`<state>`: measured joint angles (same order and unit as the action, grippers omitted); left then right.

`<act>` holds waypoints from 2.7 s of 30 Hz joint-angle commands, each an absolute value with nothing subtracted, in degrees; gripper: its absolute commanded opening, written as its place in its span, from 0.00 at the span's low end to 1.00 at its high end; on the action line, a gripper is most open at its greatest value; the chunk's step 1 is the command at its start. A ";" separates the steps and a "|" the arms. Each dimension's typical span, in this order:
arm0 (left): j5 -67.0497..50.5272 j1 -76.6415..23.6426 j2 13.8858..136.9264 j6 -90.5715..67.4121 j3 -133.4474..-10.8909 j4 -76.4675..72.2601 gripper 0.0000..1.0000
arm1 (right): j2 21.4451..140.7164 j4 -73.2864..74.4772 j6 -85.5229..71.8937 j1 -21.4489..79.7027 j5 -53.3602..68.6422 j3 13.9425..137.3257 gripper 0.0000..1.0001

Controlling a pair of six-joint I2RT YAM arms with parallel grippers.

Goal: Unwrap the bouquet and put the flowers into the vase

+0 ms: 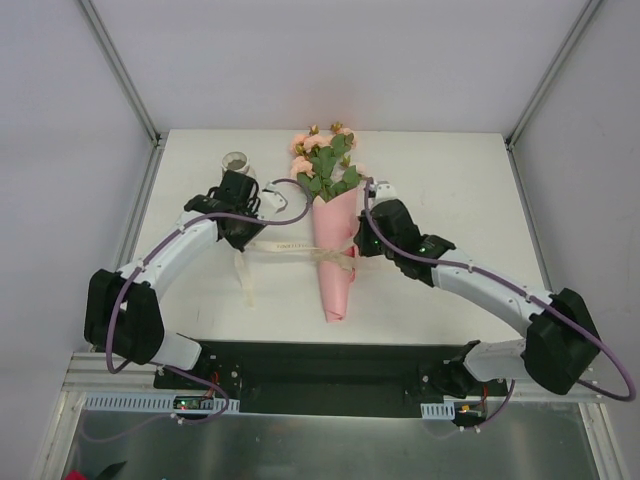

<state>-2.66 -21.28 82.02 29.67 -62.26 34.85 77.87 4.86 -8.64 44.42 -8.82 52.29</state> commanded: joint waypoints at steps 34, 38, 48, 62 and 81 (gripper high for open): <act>3.08 5.36 70.23 33.66 -58.27 37.88 0.83 | 69.35 42.81 -11.79 24.34 -53.54 59.85 1.00; 1.76 5.36 66.98 32.61 -59.06 38.06 0.99 | 65.05 39.64 -6.25 28.73 -46.43 60.47 0.97; -6.49 5.71 61.53 26.55 -69.07 45.08 0.99 | 66.00 41.13 -2.02 52.19 -47.11 63.63 0.97; -19.34 6.85 60.12 18.63 -67.86 47.29 0.99 | 70.92 33.06 1.23 76.37 -37.18 52.83 0.97; -16.79 6.86 59.06 19.95 -64.51 47.46 0.99 | 90.09 20.57 9.76 80.59 -36.30 54.93 0.97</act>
<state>-16.43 6.46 59.96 19.73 -64.71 46.72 89.58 23.94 8.23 80.40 -35.14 53.47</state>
